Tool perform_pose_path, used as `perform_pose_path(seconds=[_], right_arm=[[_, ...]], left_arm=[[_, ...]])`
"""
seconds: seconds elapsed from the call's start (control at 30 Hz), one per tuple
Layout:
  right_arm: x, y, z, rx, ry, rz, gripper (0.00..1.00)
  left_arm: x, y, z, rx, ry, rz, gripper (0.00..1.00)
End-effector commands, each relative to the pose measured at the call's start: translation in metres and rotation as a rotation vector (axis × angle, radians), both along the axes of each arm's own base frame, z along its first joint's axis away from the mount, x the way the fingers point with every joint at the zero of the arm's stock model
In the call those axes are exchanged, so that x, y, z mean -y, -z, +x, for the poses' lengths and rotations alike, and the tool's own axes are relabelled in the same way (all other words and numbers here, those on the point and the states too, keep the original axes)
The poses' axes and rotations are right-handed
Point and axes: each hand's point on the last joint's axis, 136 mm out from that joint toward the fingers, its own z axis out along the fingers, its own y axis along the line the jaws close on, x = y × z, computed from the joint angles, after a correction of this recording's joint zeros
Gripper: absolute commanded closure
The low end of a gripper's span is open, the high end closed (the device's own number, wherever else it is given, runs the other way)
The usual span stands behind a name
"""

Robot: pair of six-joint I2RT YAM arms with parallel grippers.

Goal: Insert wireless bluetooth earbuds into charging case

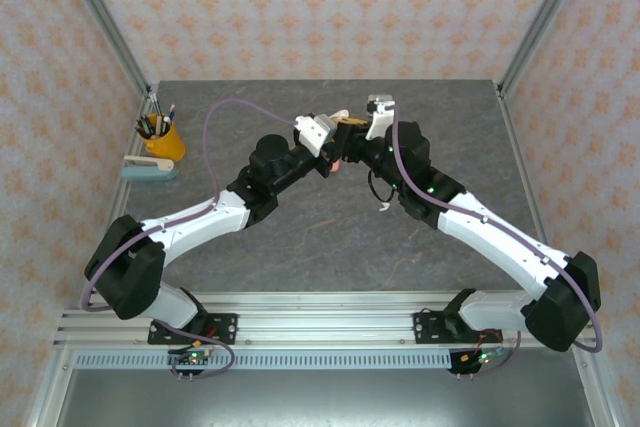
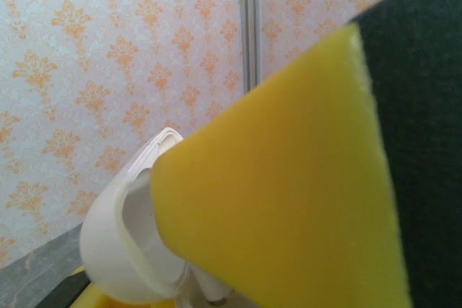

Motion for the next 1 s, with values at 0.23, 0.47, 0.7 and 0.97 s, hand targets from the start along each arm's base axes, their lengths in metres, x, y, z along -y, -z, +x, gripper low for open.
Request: perform_pose_path(seconds=[0.23,0.47,0.7,0.97], right_arm=[[-0.013,0.022,-0.011,-0.044,-0.088,-0.108,0.80],[-0.008,0.020,-0.008,-0.046,-0.052,-0.114,0.73],[-0.001,0.017,-0.004,-0.044,-0.007,-0.118,0.69],[0.006,0.012,0.000,-0.041,0.038,-0.118,0.63]], left_arm=[[-0.002,-0.048,-0.002,0.103,-0.018,-0.060,1.00],[-0.002,-0.048,-0.003,0.099,-0.011,-0.059,1.00],[-0.001,-0.047,-0.004,0.098,-0.006,-0.061,1.00],[-0.001,-0.044,-0.005,0.090,0.001,-0.060,1.00]])
